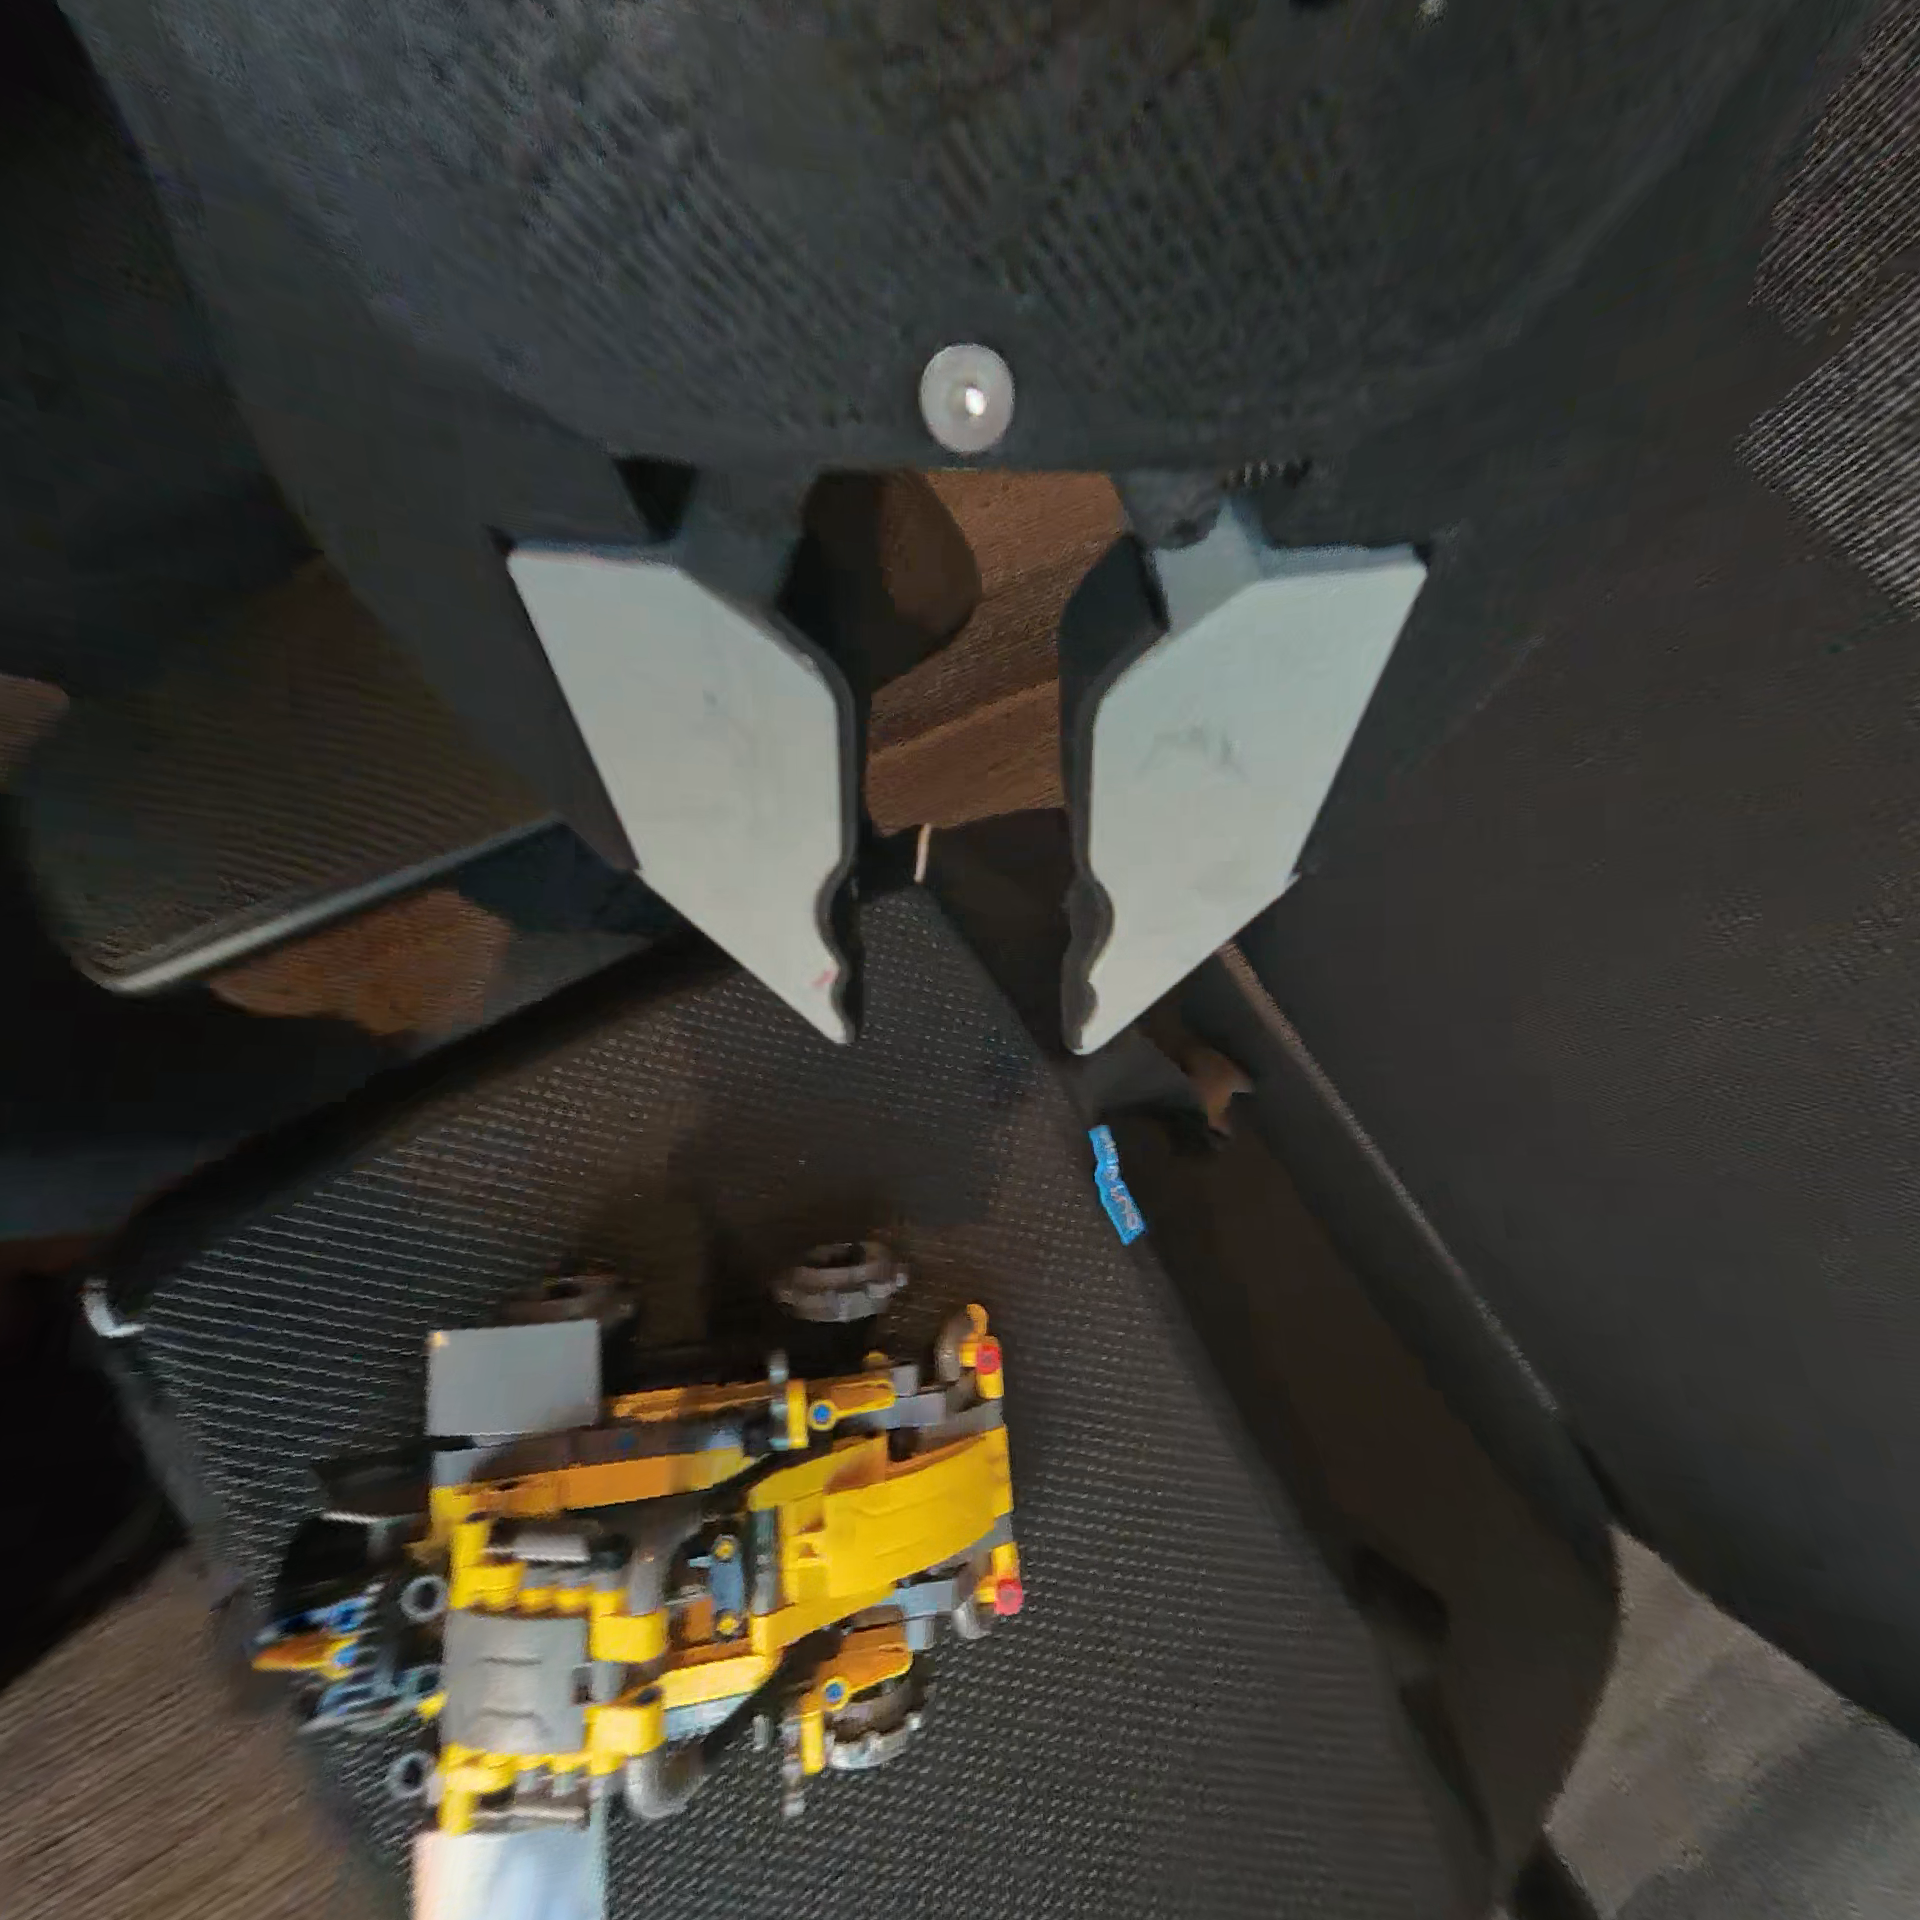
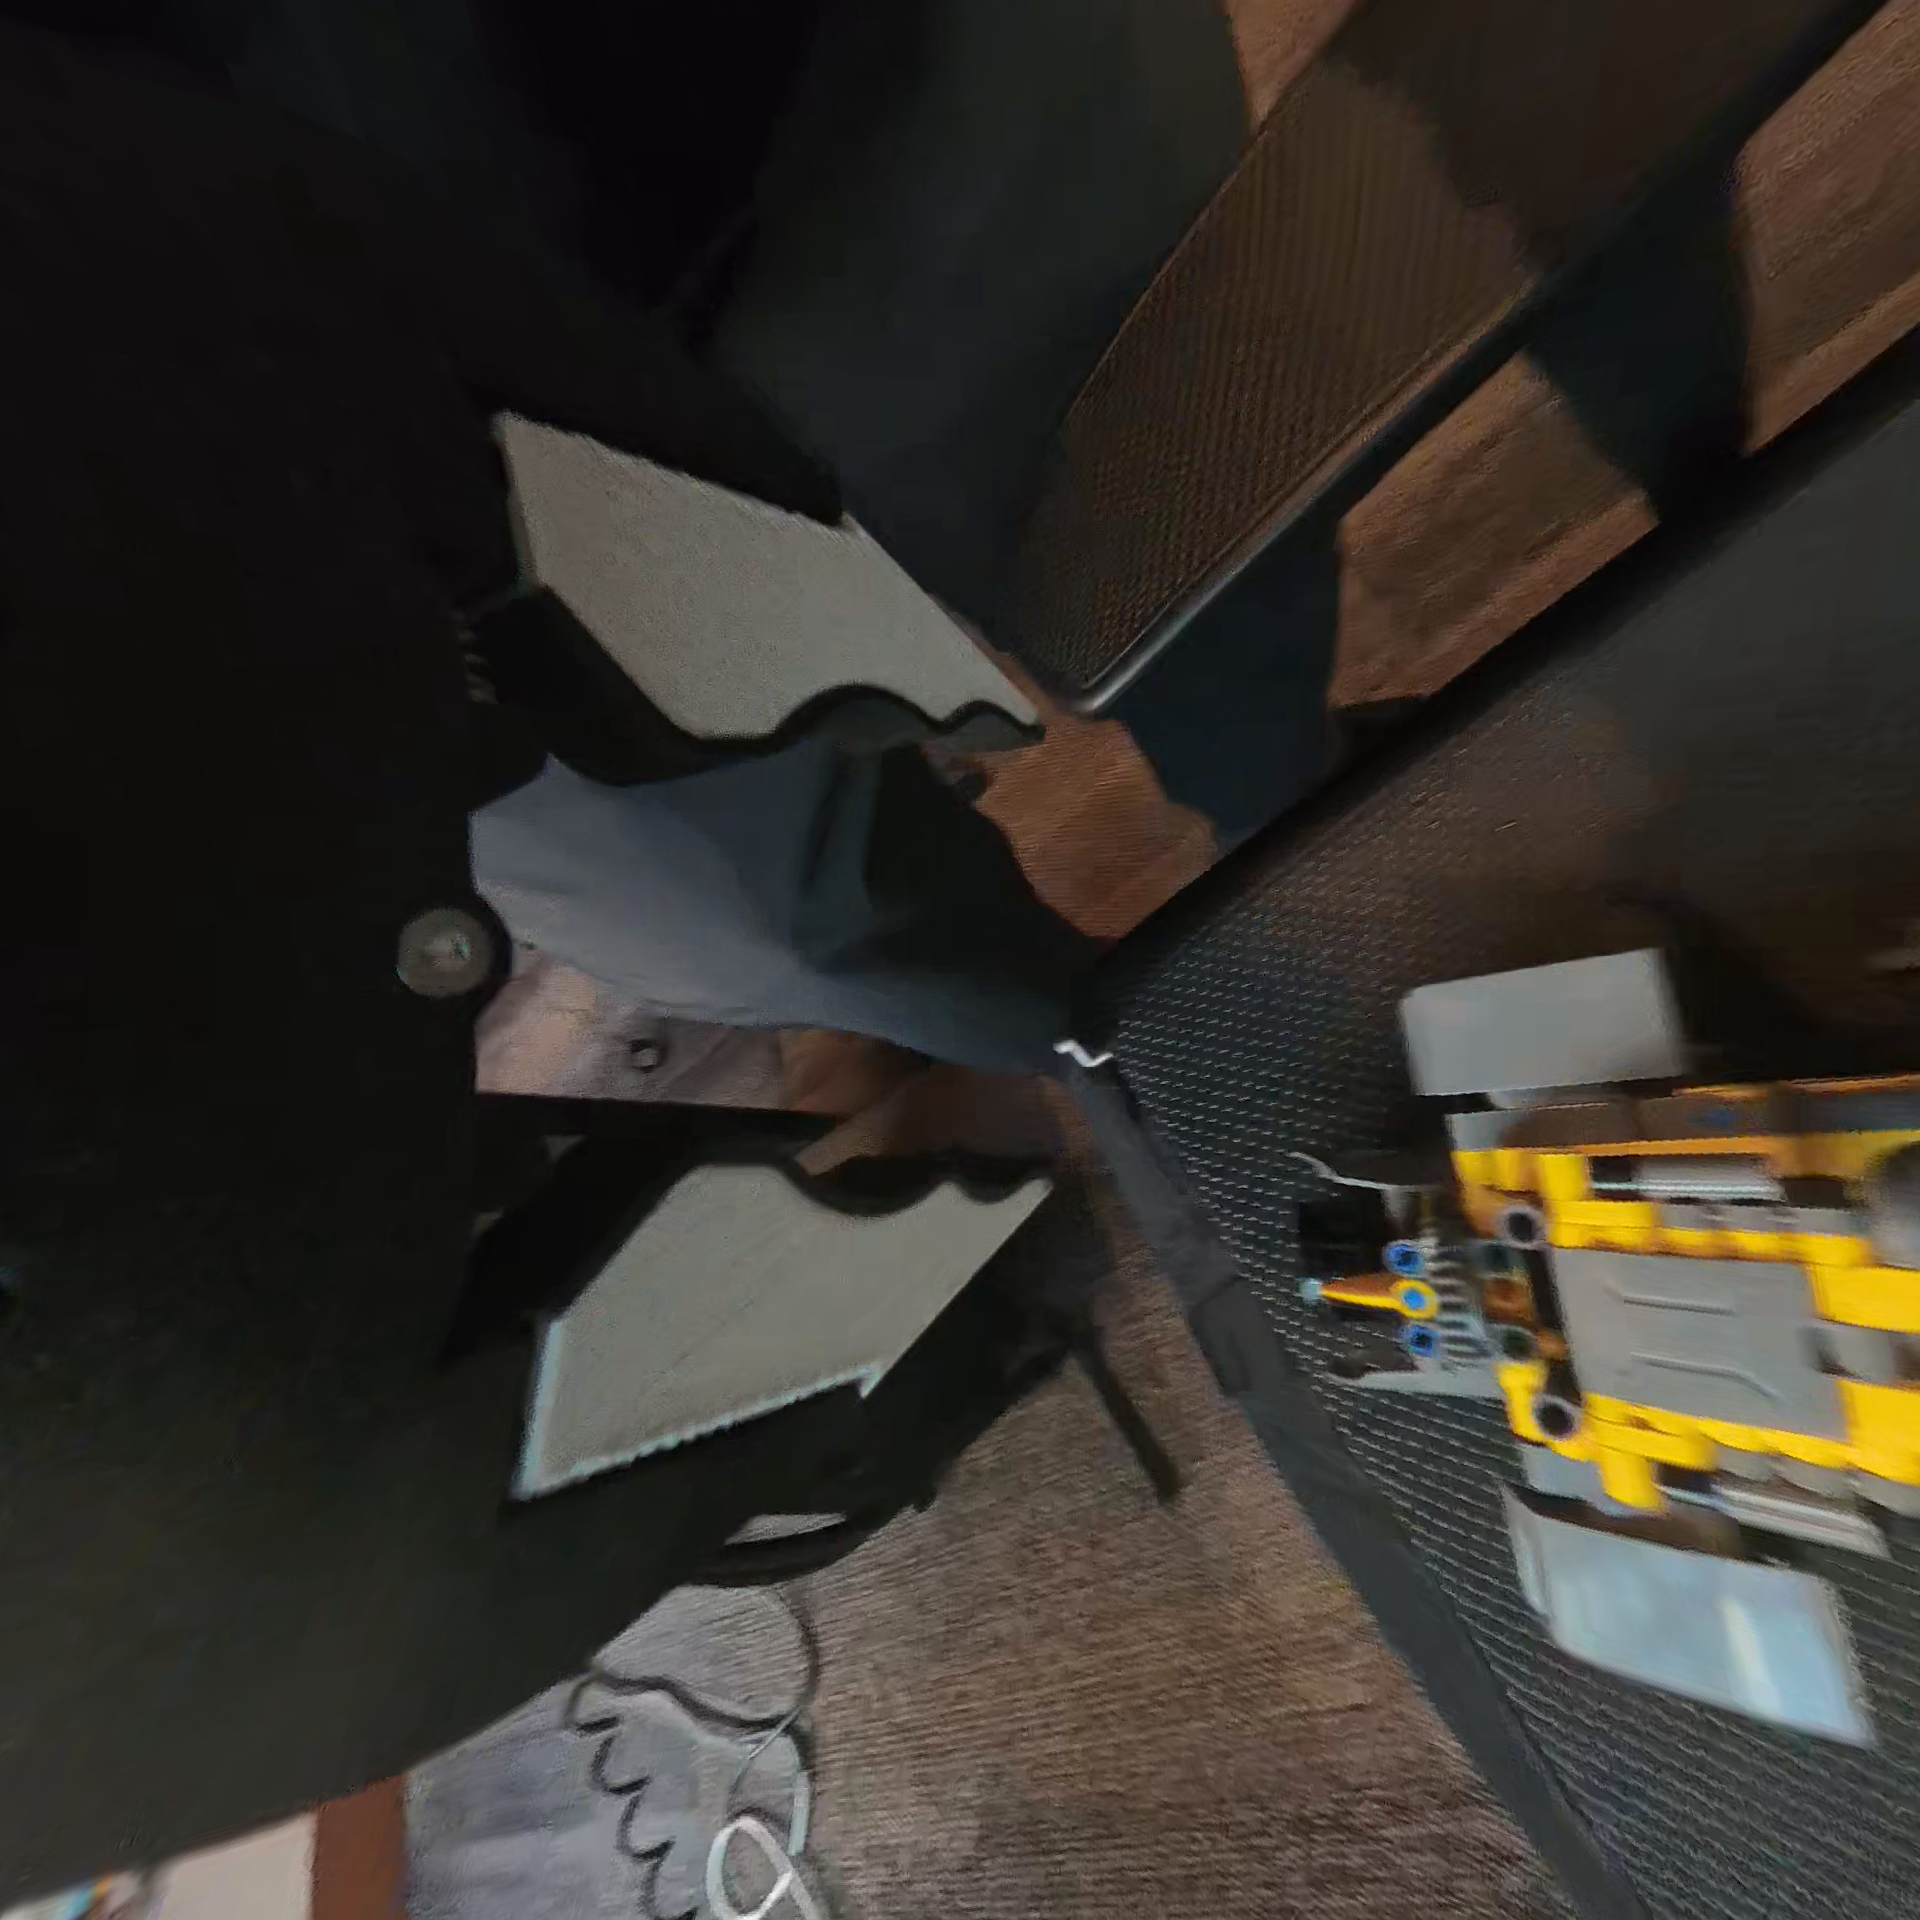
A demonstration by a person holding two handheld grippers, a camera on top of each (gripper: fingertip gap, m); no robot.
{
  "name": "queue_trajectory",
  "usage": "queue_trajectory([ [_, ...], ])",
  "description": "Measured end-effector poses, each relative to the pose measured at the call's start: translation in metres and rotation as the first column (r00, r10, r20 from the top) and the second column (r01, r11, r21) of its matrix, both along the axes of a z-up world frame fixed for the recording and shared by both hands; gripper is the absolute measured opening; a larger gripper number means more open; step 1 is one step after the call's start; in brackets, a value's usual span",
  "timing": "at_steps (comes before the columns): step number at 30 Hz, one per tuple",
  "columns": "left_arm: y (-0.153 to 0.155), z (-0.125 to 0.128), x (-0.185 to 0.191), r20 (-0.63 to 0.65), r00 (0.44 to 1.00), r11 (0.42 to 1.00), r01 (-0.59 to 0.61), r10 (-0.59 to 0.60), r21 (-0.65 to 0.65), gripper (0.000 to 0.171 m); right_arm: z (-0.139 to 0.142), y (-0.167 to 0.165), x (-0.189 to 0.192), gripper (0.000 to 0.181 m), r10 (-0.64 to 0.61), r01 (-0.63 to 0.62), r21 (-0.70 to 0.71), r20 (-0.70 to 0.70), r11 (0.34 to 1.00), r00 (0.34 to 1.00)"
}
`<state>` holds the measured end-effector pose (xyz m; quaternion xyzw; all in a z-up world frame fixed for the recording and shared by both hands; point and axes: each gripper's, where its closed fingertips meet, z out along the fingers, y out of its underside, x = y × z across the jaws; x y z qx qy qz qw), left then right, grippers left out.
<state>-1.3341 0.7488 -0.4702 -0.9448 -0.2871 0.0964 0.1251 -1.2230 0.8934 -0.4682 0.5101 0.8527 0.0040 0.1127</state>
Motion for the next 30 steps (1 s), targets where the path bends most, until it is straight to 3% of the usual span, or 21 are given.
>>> queue_trajectory([
  [3,0.017,-0.006,0.002,-0.019,0.999,0.999,-0.027,0.027,-0.029,0.026,-0.013,0.003,0.007,0.072,0.068,-0.068,0.002,0.055,0.998,0.996],
  [8,0.037,-0.017,0.022,0.027,0.994,0.991,-0.102,0.105,-0.081,0.028,-0.023,0.016,0.004,0.073,0.152,-0.148,-0.069,0.063,0.987,0.986],
  [19,0.073,-0.014,0.048,0.099,0.898,0.902,-0.423,0.430,-0.082,0.031,-0.018,0.043,-0.085,0.077,0.433,-0.436,-0.089,-0.050,0.896,0.900],
  [26,0.096,0.015,-0.007,0.070,0.901,0.903,-0.430,0.428,0.016,0.043,-0.015,0.034,-0.088,0.083,0.231,-0.265,-0.208,-0.175,0.942,0.957],
  [30,0.116,0.027,-0.034,0.058,0.937,0.936,-0.348,0.345,0.055,0.043,-0.020,0.041,-0.069,0.083,0.178,-0.219,-0.227,-0.189,0.949,0.966],
])
